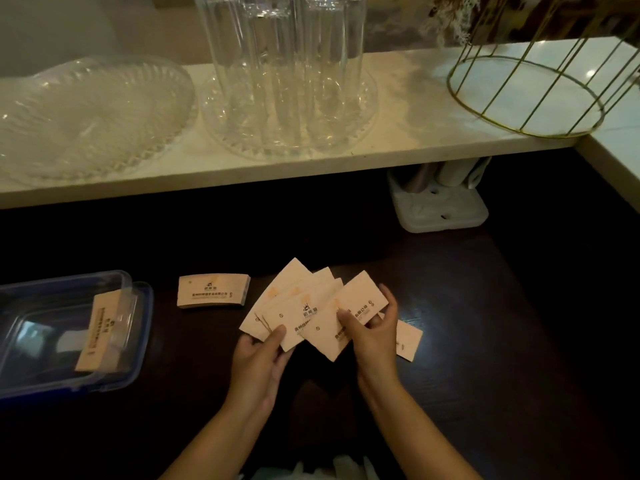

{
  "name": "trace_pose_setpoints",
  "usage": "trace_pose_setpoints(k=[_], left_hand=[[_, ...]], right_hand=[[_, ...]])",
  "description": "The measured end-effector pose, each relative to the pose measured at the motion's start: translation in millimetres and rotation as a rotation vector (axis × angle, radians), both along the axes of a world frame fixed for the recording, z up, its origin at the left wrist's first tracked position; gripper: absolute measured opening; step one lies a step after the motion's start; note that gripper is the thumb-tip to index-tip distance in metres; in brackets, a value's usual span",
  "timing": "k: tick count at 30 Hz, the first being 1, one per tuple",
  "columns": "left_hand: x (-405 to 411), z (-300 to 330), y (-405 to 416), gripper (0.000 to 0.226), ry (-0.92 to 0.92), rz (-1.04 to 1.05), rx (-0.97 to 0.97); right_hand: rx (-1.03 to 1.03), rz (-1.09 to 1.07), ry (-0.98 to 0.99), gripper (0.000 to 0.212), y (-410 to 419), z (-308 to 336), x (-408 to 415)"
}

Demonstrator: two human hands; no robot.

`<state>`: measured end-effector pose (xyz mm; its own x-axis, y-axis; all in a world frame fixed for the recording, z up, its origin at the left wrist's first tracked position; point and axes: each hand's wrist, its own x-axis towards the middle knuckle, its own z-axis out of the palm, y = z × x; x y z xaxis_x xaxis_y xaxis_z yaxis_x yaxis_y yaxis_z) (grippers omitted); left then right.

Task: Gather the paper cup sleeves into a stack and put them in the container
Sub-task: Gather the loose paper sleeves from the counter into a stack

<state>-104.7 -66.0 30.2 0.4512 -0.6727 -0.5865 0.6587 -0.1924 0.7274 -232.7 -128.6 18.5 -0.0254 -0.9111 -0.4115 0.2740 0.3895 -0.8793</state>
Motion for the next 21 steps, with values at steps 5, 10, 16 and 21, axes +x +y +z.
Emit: trace_pose_setpoints(k=[5,10,16,21], left_hand=[[1.8,-2.2,4.0,0.019,0.027,0.005,-0.009],[7.5,-3.7,4.8,0.019,0.046,-0.002,0.001],[13.8,-4.7,4.5,0.024,-0.004,-0.102,-0.066],[19.7,-7.8,1.8,0.026,-0.049,-0.189,-0.009]], right_hand=[[-0.018,-0.028,0.085,0.034,3.6,-2.8,3.5],[0.128,-0.149,0.063,0.016,-0.5,-5.4,-2.7],[0.14,-0.115,0.083,0.015,1.3,-8.7,-1.6],[0.078,0.081,0.181,0.01,3.7,-15.7,-3.5]])
